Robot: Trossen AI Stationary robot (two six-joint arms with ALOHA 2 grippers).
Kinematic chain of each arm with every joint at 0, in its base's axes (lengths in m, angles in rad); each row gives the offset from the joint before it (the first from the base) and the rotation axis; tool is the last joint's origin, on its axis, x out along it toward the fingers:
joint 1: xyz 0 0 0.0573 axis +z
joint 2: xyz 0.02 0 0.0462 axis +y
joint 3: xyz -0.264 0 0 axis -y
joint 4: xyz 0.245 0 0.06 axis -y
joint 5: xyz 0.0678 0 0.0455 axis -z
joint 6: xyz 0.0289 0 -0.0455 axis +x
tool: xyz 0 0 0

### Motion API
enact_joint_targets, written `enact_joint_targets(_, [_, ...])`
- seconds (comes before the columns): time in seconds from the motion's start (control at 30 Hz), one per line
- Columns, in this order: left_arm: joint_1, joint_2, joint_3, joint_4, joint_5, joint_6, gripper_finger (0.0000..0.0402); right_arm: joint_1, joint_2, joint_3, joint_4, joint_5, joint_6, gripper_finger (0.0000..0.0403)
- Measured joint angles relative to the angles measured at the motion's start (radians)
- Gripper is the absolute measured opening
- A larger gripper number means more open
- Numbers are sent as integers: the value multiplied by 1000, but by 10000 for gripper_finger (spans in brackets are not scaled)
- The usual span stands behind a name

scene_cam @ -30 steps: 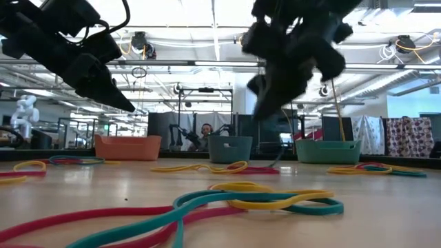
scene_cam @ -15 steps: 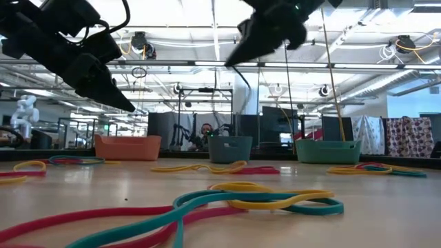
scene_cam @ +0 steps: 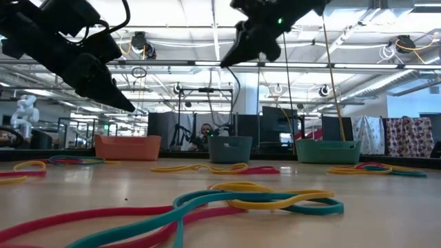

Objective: Sort rubber bands into baskets
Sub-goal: Put the blue rubber band into the blue bin

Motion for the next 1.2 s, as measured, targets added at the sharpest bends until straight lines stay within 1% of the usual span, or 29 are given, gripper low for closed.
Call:
enact_joint_targets(0.1, [0,0,0,17,0,22,152,-67,2,0,16,-4,19,0])
enact_joint_targets(0.2, [0,0,0,88,-3,29,152,-131,15,0,19,-21,80,0])
enact_joint_targets(0.33, [0,0,0,176,-5,74,152,-200,42,0,53,-157,168,0])
enact_joint_targets(0.4, [0,0,0,203,-7,78,152,-220,53,-2,47,-191,206,0])
enact_joint_targets(0.47, [0,0,0,220,-28,91,152,-231,80,1,89,-190,235,0])
enact_joint_targets(0.7, [0,0,-2,255,-49,106,152,-242,172,-2,84,-189,272,0])
enact_joint_targets(0.83, [0,-1,-67,401,-51,167,152,-240,208,-2,94,-181,272,7])
enact_joint_targets(0.93, [2,-26,-107,469,-83,200,152,-240,211,-2,97,-177,272,22])
enact_joint_targets(1.0, [2,-52,-114,470,-109,201,152,-241,208,-1,96,-175,272,35])
enact_joint_targets(1.2, [2,-93,-114,467,-99,203,152,-240,198,0,71,-168,272,80])
